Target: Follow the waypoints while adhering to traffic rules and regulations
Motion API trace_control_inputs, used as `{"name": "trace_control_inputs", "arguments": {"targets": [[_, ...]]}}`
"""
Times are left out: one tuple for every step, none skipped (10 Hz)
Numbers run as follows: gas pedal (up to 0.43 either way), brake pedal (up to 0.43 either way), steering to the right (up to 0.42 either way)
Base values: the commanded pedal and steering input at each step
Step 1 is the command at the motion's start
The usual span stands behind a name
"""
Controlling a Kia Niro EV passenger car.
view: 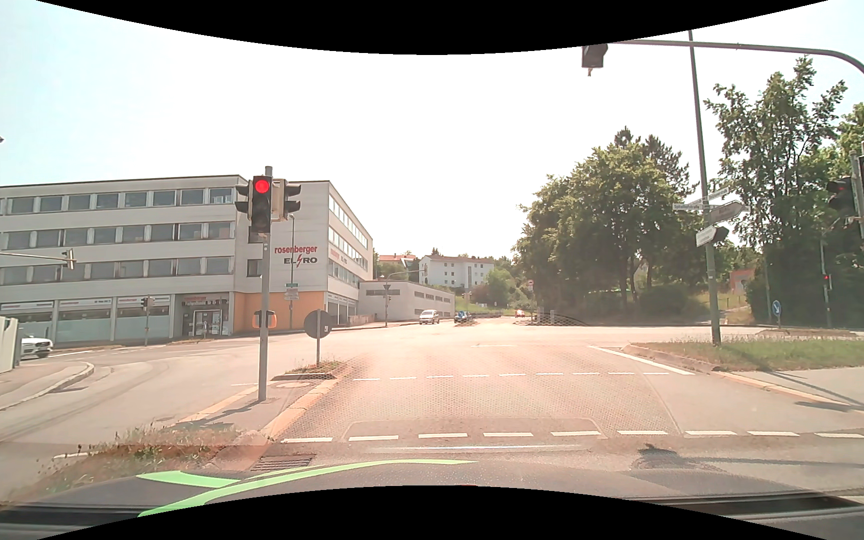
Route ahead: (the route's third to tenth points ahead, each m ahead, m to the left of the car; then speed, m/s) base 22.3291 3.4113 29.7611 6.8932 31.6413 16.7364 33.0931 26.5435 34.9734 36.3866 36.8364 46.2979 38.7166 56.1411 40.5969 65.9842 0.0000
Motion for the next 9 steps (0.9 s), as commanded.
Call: {"name": "trace_control_inputs", "arguments": {"targets": [[0.000,0.372,-0.008],[0.000,0.372,-0.008],[0.000,0.372,-0.008],[0.000,0.372,-0.008],[0.000,0.372,-0.008],[0.000,0.372,-0.008],[0.000,0.372,-0.008],[0.000,0.372,-0.008],[0.000,0.372,-0.008]]}}
